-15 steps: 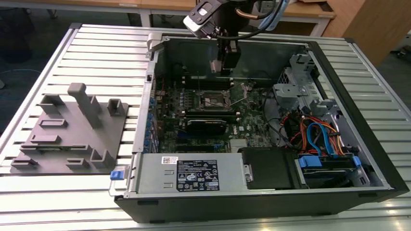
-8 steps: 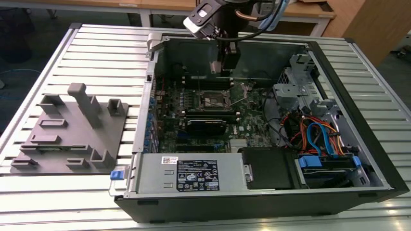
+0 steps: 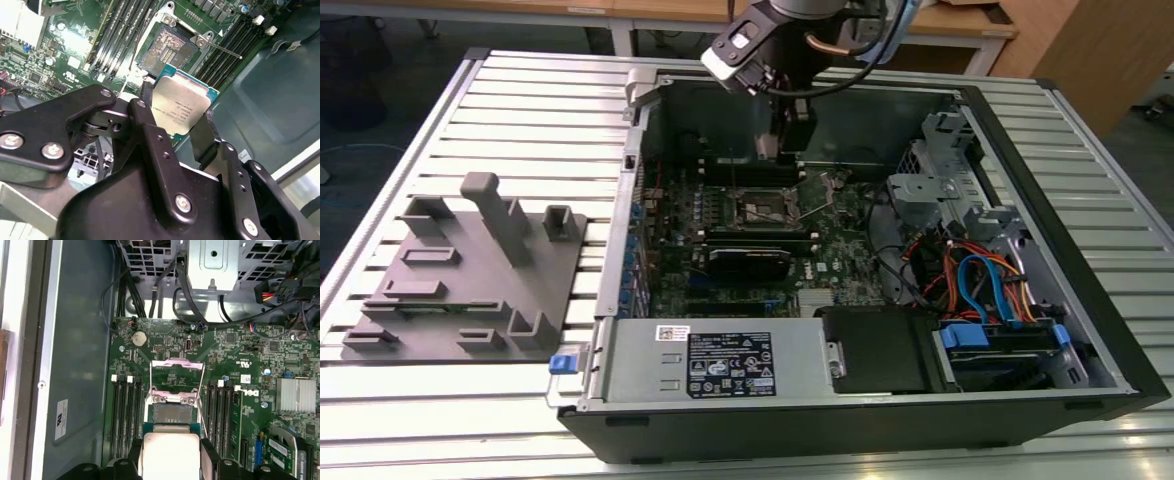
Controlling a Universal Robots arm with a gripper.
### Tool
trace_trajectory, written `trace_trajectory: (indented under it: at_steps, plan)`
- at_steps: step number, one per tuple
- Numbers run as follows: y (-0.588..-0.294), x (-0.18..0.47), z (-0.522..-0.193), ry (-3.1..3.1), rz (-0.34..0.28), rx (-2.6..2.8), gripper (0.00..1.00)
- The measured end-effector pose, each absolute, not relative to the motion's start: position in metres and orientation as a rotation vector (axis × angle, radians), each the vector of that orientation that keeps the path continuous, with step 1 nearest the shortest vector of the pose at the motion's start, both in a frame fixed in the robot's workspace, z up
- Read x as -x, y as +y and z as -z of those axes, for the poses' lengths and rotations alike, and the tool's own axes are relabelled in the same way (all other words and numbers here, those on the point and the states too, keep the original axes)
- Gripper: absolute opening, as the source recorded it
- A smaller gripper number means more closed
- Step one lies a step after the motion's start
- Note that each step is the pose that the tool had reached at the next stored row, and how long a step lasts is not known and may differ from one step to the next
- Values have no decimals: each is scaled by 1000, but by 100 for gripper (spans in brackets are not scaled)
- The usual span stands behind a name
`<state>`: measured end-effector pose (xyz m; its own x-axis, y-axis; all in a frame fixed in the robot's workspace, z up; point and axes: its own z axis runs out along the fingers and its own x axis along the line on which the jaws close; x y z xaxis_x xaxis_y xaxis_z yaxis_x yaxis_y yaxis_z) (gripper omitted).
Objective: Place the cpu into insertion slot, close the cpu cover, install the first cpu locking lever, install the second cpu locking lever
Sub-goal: 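Place the cpu into insertion slot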
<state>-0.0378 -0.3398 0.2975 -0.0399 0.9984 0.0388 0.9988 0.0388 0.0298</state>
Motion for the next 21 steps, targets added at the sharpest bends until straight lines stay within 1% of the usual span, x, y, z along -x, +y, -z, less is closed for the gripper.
trace_trajectory:
  at_steps: [5, 21]
  plan:
    - [-340, 38, -295, -2258, 78, 2171, 54]
    - [-339, 38, -268, -2261, 87, 2176, 54]
